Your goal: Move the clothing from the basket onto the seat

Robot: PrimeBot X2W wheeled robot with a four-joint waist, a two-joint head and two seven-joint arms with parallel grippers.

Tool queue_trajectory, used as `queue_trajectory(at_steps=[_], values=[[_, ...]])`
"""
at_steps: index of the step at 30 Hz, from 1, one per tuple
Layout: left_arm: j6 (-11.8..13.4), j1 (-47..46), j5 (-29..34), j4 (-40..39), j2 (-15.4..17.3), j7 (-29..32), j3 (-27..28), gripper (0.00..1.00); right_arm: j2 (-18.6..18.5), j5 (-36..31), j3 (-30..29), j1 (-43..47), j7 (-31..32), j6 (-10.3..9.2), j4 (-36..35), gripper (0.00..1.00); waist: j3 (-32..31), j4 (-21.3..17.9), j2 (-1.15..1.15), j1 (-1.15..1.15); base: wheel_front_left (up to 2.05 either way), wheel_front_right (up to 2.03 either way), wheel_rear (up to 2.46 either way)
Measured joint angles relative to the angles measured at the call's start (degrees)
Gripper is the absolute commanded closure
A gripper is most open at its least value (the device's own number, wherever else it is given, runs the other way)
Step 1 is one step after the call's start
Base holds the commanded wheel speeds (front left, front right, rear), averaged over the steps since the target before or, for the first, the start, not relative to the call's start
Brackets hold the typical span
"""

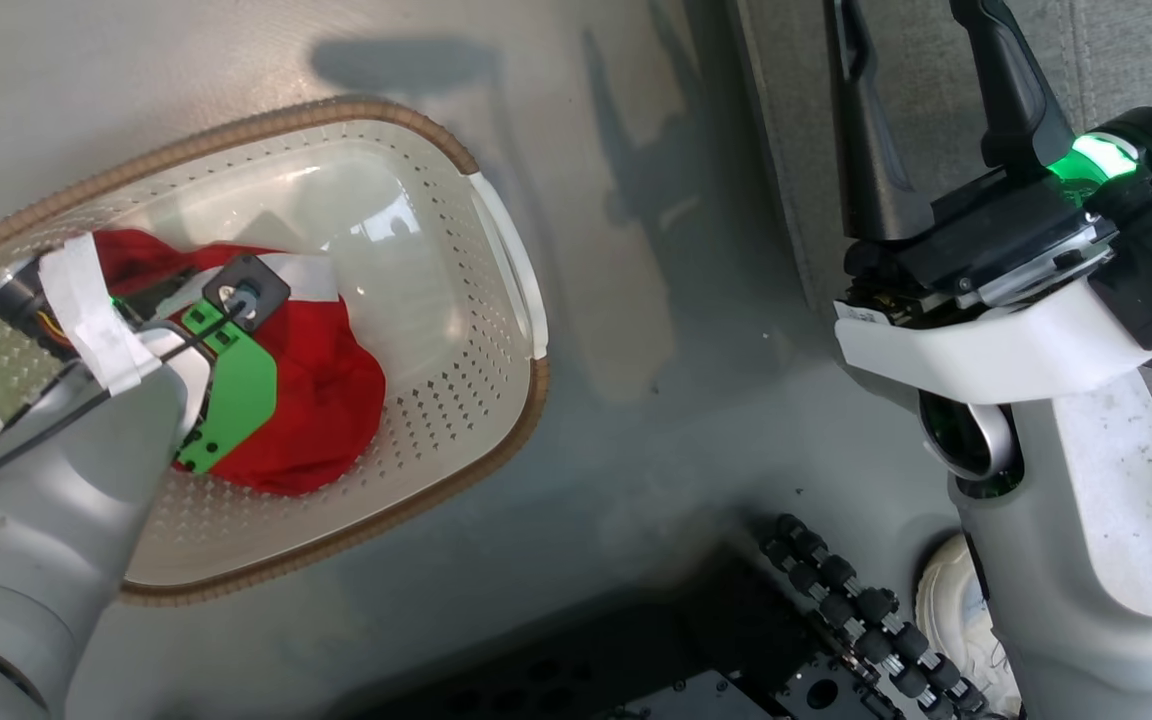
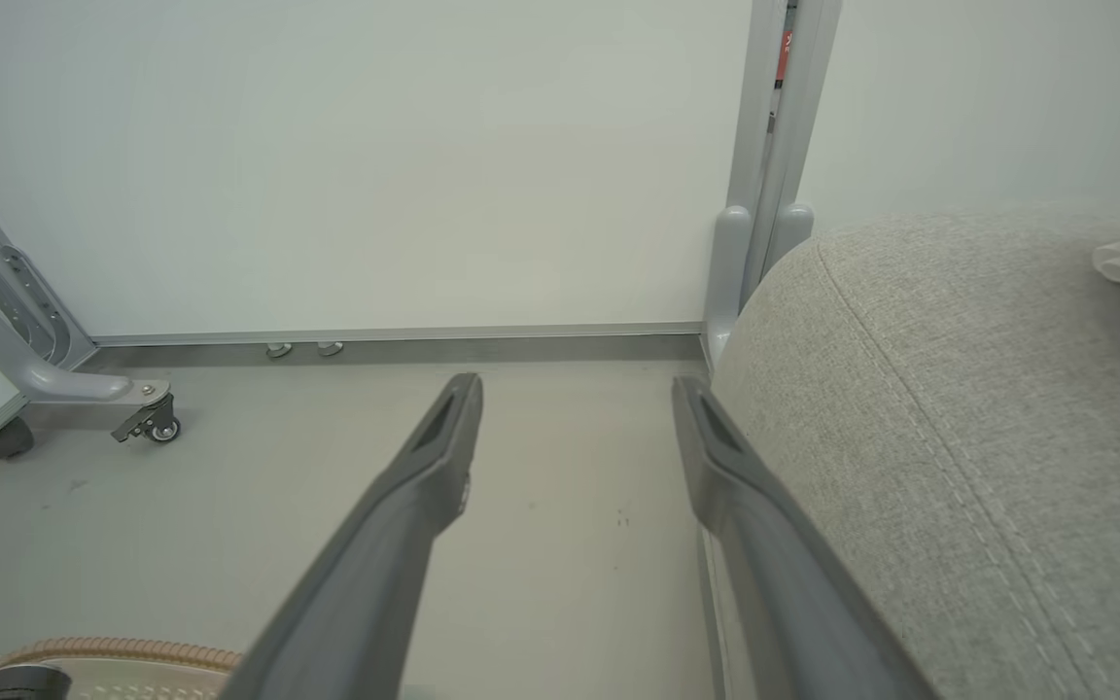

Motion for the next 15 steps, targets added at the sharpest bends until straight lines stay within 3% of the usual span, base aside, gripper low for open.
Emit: queue_trajectory(at_steps=[15], values=[[0.0, -3.59, -2.93, 1.24, -0.27, 5.1, -3.79, 0.0, 0.0, -0.48, -0.66, 1.13, 0.0, 0.0, -2.52, 0.0, 4.48, -0.99, 0.0, 0.0, 0.0, 0.0, 0.0]])
